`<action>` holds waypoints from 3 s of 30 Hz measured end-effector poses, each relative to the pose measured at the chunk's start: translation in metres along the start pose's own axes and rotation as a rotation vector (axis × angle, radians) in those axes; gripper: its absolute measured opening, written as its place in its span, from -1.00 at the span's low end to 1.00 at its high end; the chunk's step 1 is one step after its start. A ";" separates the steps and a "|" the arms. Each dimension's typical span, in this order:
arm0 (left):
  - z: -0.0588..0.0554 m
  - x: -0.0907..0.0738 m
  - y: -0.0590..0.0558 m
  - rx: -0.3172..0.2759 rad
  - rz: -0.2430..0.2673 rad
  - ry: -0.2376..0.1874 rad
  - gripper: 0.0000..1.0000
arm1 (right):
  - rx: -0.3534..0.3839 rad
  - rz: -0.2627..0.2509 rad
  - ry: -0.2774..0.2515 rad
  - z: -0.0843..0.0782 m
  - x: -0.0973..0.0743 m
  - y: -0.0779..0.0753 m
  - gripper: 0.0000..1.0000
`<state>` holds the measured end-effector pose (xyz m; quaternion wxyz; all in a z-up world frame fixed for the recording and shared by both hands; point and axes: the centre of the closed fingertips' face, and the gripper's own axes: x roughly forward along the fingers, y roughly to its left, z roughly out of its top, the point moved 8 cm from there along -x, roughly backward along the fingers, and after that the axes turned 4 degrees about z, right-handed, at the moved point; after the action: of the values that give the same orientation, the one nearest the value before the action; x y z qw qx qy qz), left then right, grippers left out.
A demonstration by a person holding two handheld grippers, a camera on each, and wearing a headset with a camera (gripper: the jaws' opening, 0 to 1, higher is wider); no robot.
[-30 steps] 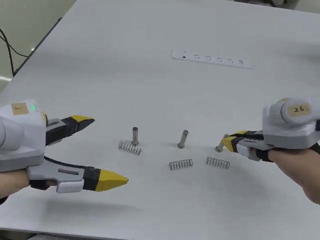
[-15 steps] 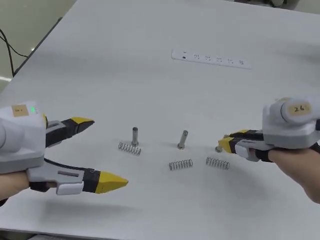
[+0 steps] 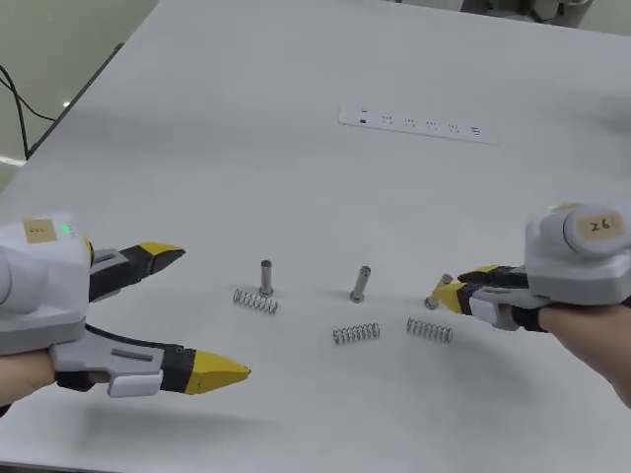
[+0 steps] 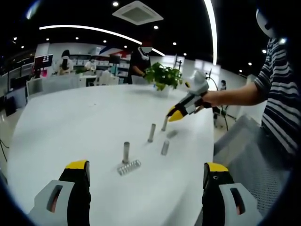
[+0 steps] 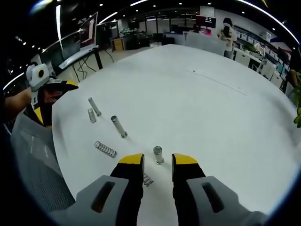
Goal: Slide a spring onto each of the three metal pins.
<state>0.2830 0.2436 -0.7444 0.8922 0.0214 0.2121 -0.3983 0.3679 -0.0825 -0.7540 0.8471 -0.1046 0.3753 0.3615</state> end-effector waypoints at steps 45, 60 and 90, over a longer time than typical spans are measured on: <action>-0.002 -0.007 0.003 -0.010 0.017 -0.005 0.96 | -0.608 0.219 0.274 -0.029 0.015 0.019 -0.70; -0.004 -0.007 0.001 -0.010 0.010 0.001 0.96 | -0.611 0.235 0.297 -0.033 0.023 0.013 -0.84; 0.000 0.015 -0.030 0.053 -0.165 0.055 0.66 | -0.736 0.335 0.216 -0.006 -0.008 0.065 -0.85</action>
<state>0.2700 0.2125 -0.7465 0.8493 0.0385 0.2270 -0.4751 0.3161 -0.0431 -0.7462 0.6382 -0.3753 0.3196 0.5913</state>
